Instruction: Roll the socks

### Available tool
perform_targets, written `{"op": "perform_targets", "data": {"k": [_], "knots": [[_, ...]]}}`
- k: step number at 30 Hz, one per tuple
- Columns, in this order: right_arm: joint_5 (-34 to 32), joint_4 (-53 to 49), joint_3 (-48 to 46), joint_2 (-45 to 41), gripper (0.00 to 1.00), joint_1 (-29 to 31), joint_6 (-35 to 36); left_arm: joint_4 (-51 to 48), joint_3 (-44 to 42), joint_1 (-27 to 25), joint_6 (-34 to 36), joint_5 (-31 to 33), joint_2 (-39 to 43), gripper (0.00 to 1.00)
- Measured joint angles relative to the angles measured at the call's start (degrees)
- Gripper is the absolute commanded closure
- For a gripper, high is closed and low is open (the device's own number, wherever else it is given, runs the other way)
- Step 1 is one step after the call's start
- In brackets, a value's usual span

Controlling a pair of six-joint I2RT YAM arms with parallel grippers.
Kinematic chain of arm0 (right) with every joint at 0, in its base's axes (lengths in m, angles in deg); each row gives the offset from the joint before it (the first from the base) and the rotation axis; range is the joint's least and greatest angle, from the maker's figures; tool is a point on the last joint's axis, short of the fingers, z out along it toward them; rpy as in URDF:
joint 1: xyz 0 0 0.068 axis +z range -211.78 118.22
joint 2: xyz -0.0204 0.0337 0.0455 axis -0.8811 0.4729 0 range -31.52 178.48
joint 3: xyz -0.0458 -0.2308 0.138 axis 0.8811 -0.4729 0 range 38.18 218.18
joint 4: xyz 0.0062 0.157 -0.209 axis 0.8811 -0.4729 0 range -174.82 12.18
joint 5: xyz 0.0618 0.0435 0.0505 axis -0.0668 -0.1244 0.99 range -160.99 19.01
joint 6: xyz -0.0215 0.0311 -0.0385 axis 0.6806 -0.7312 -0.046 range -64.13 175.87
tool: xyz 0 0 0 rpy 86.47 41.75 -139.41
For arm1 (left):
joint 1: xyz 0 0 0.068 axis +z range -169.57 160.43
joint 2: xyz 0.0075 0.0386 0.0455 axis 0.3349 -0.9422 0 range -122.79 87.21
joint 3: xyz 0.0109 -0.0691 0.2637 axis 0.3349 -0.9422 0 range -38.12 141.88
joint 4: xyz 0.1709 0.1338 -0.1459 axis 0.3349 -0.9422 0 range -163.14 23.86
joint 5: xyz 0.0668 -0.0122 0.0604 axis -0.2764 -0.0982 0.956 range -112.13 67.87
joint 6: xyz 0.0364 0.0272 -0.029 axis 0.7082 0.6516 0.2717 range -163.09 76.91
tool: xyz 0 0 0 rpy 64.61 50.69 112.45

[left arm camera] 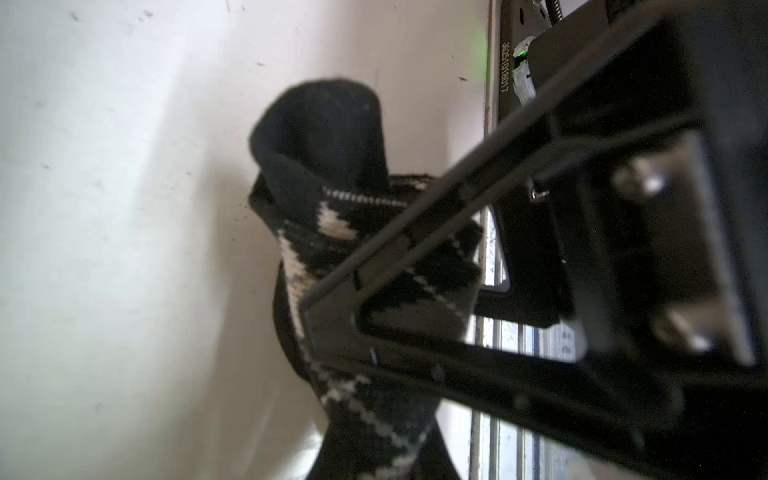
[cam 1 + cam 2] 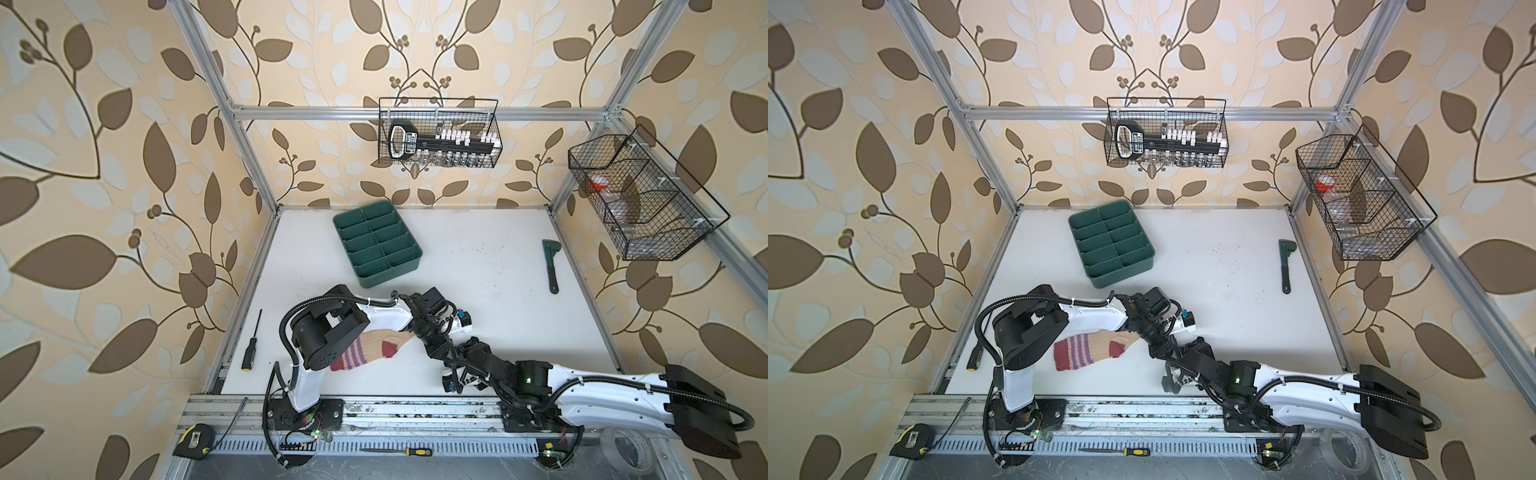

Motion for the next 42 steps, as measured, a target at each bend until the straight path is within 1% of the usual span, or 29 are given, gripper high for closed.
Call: {"op": "perform_targets", "data": {"k": [5, 7, 8, 9, 12, 13, 17, 19, 21, 22, 23, 25, 27, 28, 30, 31, 33, 35, 37, 42], "knots": [[1.3, 0.9, 0.0, 0.7, 0.77, -0.9, -0.1, -0.1, -0.7, 0.0, -0.5, 0.3, 0.8, 0.86], [2.3, 1.2, 0.1, 0.9, 0.89, -1.2, 0.0, -0.3, -1.2, 0.0, -0.8, 0.7, 1.5, 0.8], [3.0, 1.2, 0.3, 1.1, 0.98, -1.4, -0.2, -0.5, -1.4, 0.0, -1.1, 1.1, 1.9, 0.76], [3.7, 1.1, 0.7, 1.4, 1.0, -1.6, -0.3, -0.8, -1.7, -0.1, -1.2, 1.6, 2.3, 0.7], [5.9, 0.3, 1.9, 2.1, 1.0, -2.1, -0.9, -1.7, -3.1, -0.1, -1.6, 3.7, 4.6, 0.52], [6.6, -0.5, 2.3, 2.0, 1.0, -2.2, -1.2, -2.3, -3.9, 0.0, -1.9, 4.6, 5.7, 0.48], [10.4, -6.4, 4.5, 0.6, 1.0, -4.2, -2.6, -4.3, -7.1, 1.8, -3.1, 7.4, 12.0, 0.37], [13.9, -11.4, 6.6, -0.9, 1.0, -6.8, -3.7, -3.9, -8.3, 4.5, -4.3, 9.1, 17.6, 0.33], [17.7, -15.6, 9.2, -2.2, 1.0, -10.4, -4.7, -2.0, -9.6, 8.5, -5.6, 11.6, 24.9, 0.29], [20.1, -18.1, 11.2, -2.6, 1.0, -12.8, -5.3, -0.3, -10.3, 10.6, -6.7, 13.7, 29.3, 0.22], [22.0, -19.6, 12.9, -2.8, 1.0, -14.7, -5.8, 1.2, -11.0, 12.2, -7.5, 15.9, 33.0, 0.17], [27.9, -23.2, 17.9, -2.6, 1.0, -19.7, -7.1, 5.6, -12.6, 15.6, -10.6, 23.7, 42.1, 0.06], [34.5, -25.3, 22.5, -2.2, 1.0, -24.5, -8.4, 7.8, -13.4, 17.0, -12.6, 32.0, 48.3, 0.01], [38.3, -25.9, 25.0, -1.7, 1.0, -27.3, -9.2, 8.4, -13.4, 17.4, -14.3, 37.2, 50.8, 0.01], [44.9, -26.1, 28.8, -0.5, 1.0, -31.7, -10.6, 7.6, -12.8, 18.5, -17.4, 45.0, 52.5, 0.01], [48.0, -26.1, 30.4, 0.5, 1.0, -33.3, -11.1, 6.3, -12.1, 19.2, -19.2, 48.4, 52.6, 0.01], [52.9, -25.9, 32.9, 2.9, 1.0, -35.6, -11.7, 4.0, -11.0, 21.0, -22.9, 53.0, 51.4, 0.01], [56.6, -25.1, 34.9, 6.1, 1.0, -37.4, -12.2, 1.5, -10.9, 23.0, -27.0, 55.6, 49.5, 0.02], [58.9, -22.7, 36.2, 9.3, 1.0, -38.8, -13.0, -1.2, -10.9, 24.6, -31.5, 56.7, 47.8, 0.03], [60.2, -10.7, 36.3, 13.4, 1.0, -39.6, -15.9, -7.0, -10.3, 28.1, -42.4, 57.4, 43.6, 0.06]]}}
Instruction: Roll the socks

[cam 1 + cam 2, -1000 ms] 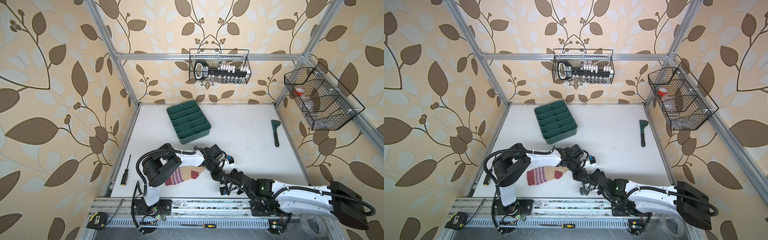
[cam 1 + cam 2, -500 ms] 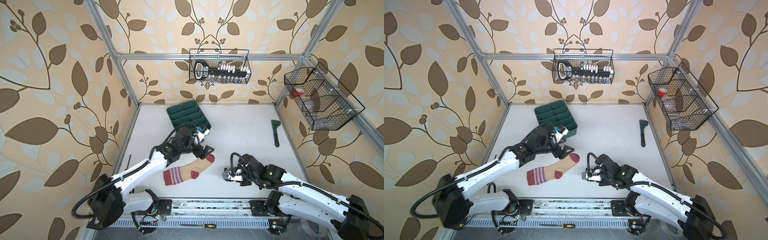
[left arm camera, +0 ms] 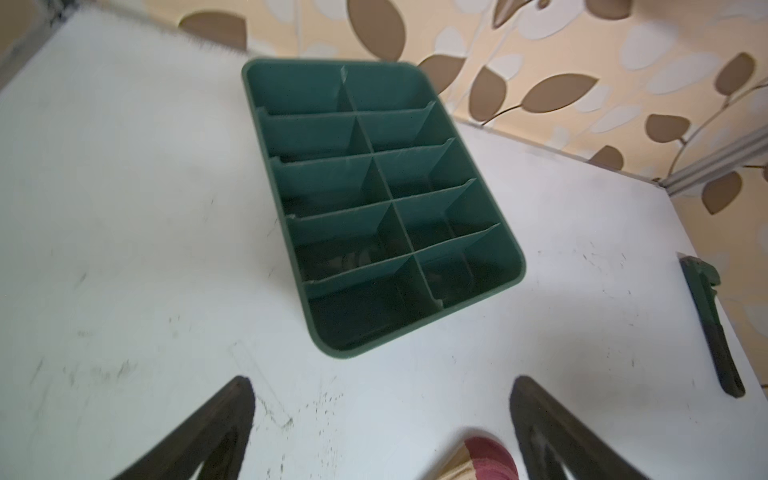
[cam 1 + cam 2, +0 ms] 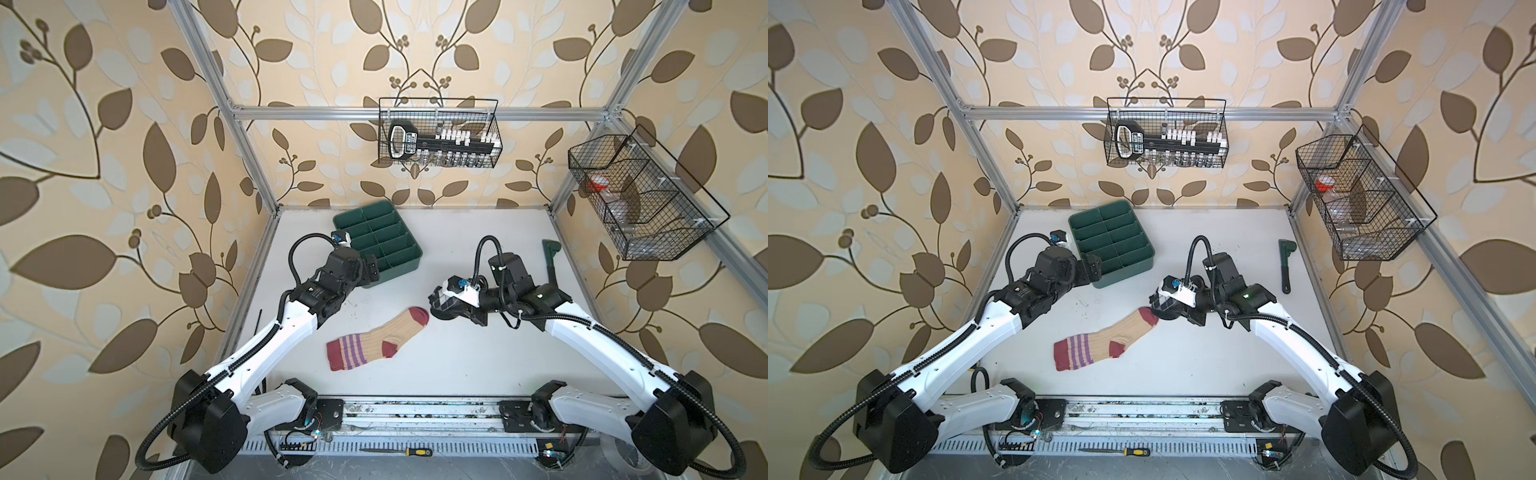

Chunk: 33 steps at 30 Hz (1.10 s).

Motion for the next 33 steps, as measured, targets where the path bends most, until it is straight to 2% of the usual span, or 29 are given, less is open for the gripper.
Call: {"op": "perform_targets", "data": {"k": [4, 7, 11, 15, 19, 26, 33], "knots": [[-0.3, 7.1, 1.6, 3.3, 1.0, 0.0, -0.7, -3.5, 3.4, 4.4, -6.8, -3.1, -6.3, 0.11], [-1.4, 9.6, 5.2, 6.7, 1.0, -0.1, -0.4, -3.6, 5.3, 9.3, -10.9, -7.8, -12.2, 0.16], [-1.8, 11.0, 8.4, 8.6, 1.0, -0.1, 0.0, -4.8, 9.0, 12.7, -12.2, -10.8, -20.3, 0.2], [-1.5, 11.7, 8.7, 8.6, 1.0, 0.0, 0.3, -7.7, 15.5, 12.9, -11.4, -11.1, -27.2, 0.24], [-1.2, 11.8, 8.7, 8.6, 1.0, 0.0, 0.3, -9.6, 19.5, 12.9, -11.0, -10.1, -30.7, 0.28], [-0.7, 11.8, 8.3, 8.6, 1.0, 0.5, 0.6, -11.5, 26.2, 12.9, -10.9, -8.2, -37.9, 0.45], [-0.5, 11.8, 7.9, 8.6, 1.0, 0.6, 0.9, -13.6, 28.1, 12.9, -8.9, -5.7, -42.3, 0.62]]}}
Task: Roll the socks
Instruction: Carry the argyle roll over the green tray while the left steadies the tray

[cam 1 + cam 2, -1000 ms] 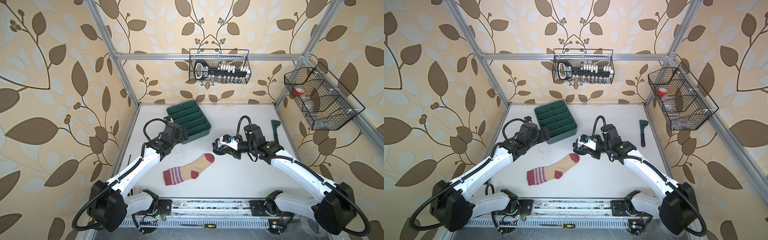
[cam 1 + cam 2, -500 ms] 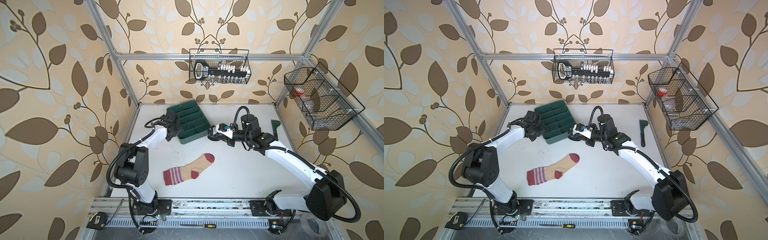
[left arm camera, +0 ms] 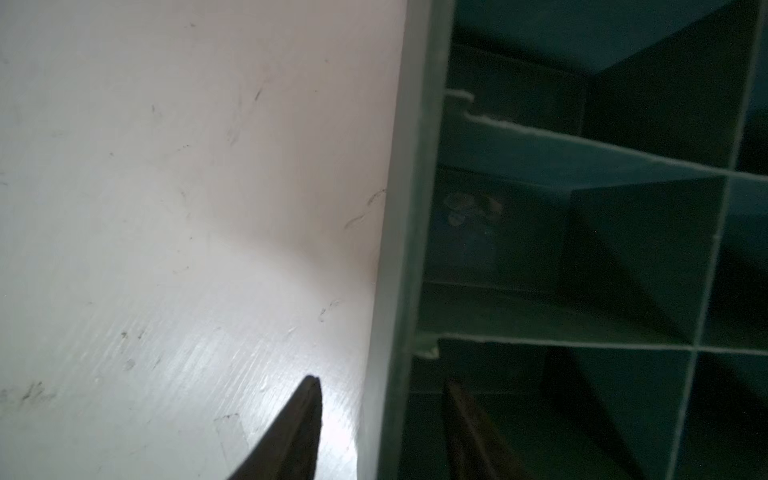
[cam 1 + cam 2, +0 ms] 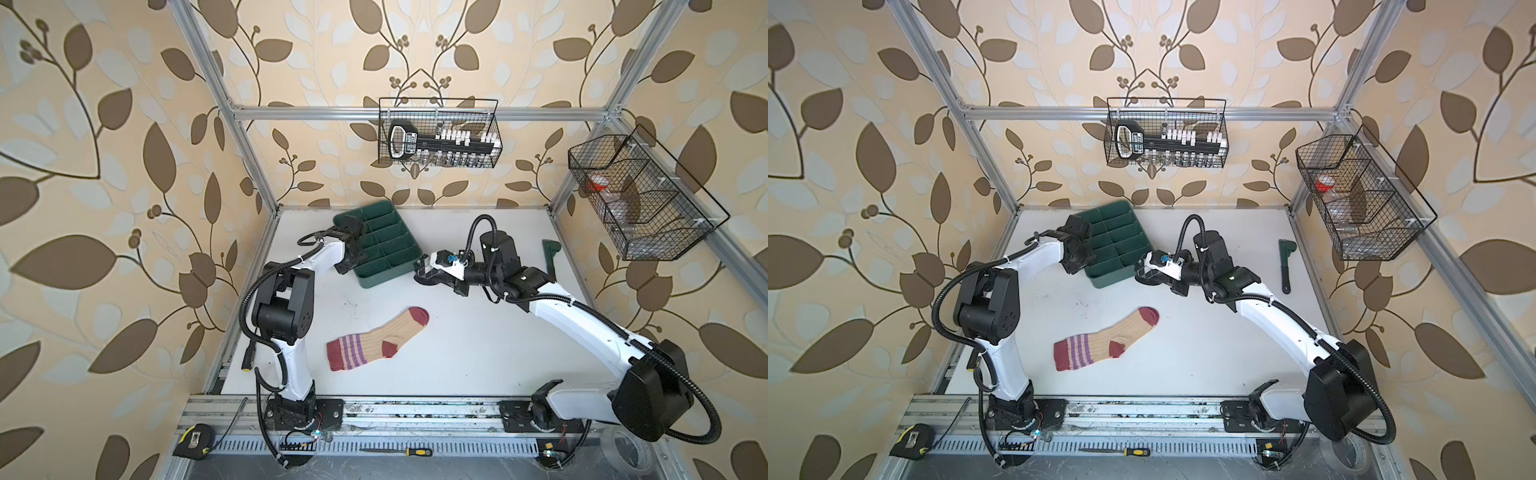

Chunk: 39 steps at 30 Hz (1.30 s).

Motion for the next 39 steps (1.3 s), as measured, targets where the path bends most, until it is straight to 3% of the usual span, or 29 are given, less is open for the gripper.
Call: {"op": "perform_targets", "data": {"k": [13, 24, 34, 35, 37, 39], "knots": [[0.0, -0.5, -1.0, 0.0, 1.0, -0.3, 0.2, -1.6, 3.2, -2.8, 7.5, 4.6, -0.9, 1.0], [-3.1, -4.3, -1.0, -1.6, 1.0, -4.6, 1.7, -1.0, 4.4, -13.9, 15.3, 3.9, -1.7, 1.0], [-8.4, -12.3, 1.9, -1.6, 1.0, -8.8, 12.7, 0.5, 7.8, -18.9, 18.4, 1.2, -5.2, 1.0], [-9.0, -13.3, 3.0, -0.6, 1.0, -8.9, 13.7, 0.7, 7.8, -18.9, 18.4, 1.1, -5.2, 0.92], [-10.7, -15.6, 5.7, 2.2, 1.0, -9.2, 16.2, 1.6, 7.1, -18.9, 18.6, 0.8, -5.1, 0.6], [-12.9, -17.8, 8.3, 5.4, 1.0, -9.6, 18.5, 2.5, 5.9, -18.9, 18.5, 0.8, -5.1, 0.44]]}}
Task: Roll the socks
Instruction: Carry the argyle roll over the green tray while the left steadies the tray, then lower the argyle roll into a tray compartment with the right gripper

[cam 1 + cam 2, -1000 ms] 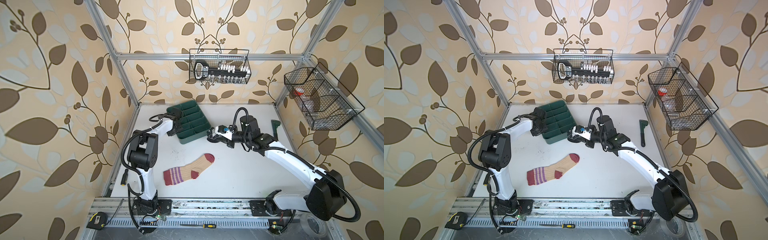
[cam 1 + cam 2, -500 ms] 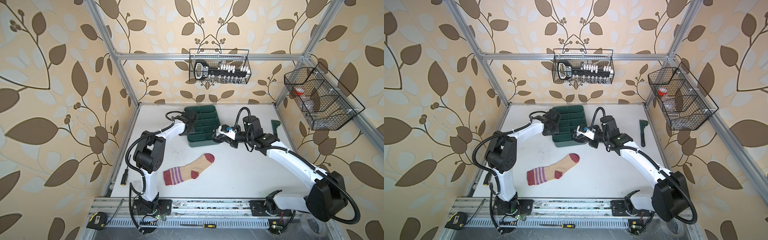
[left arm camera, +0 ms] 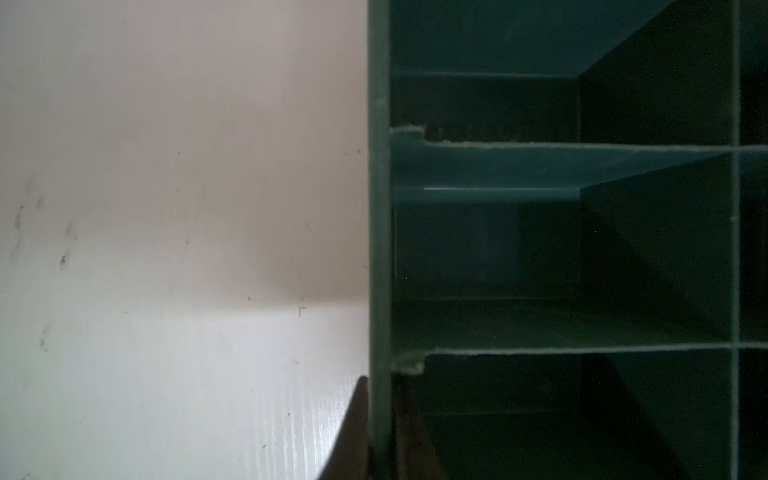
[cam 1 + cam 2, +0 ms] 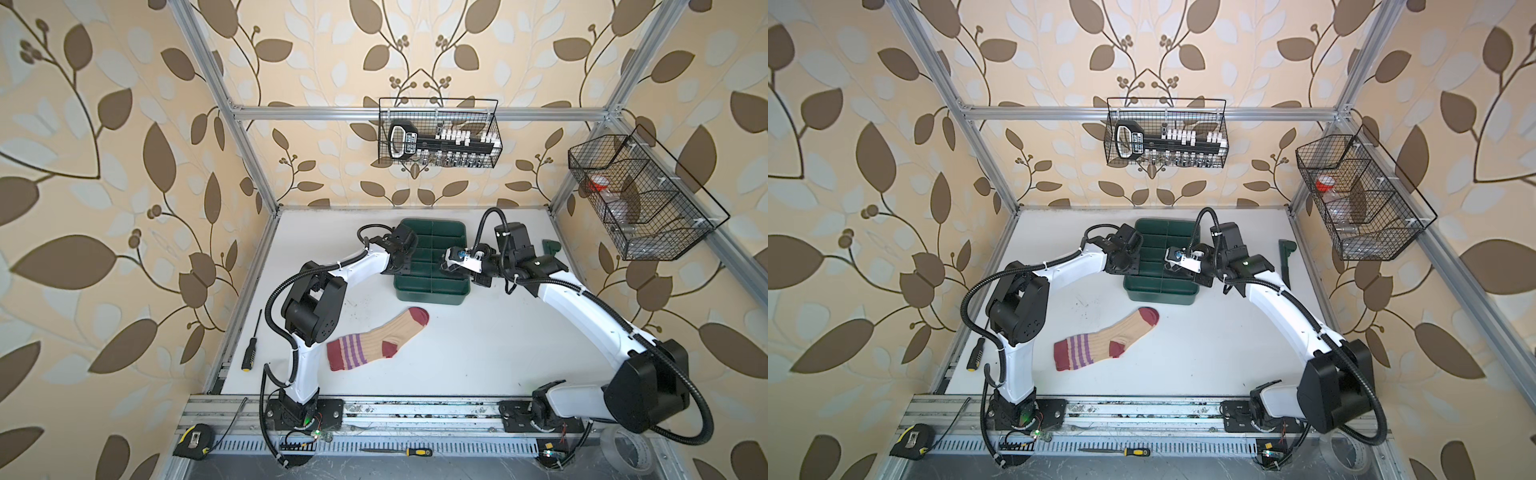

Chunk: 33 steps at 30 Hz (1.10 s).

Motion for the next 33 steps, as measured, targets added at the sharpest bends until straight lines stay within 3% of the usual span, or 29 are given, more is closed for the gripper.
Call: {"op": "perform_targets", "data": {"k": [6, 10, 18, 33], "knots": [[-5.6, -5.2, 5.6, 9.2, 1.0, -0.3, 3.5, 0.9, -4.4, 0.1, 0.1, 0.1, 3.8, 0.16], [-9.1, -6.9, 8.5, 13.4, 1.0, 0.0, 4.1, 1.6, -4.6, 0.0, 0.3, 0.3, 11.8, 0.07], [-14.8, -8.7, 11.5, 19.6, 1.0, 3.1, 4.2, 5.1, -5.2, 0.0, 0.1, 0.5, 27.2, 0.05], [-17.2, -13.0, 18.4, 30.0, 1.0, 5.5, 3.9, 3.3, -12.5, 0.1, -0.1, 0.6, 28.4, 0.05]]}}
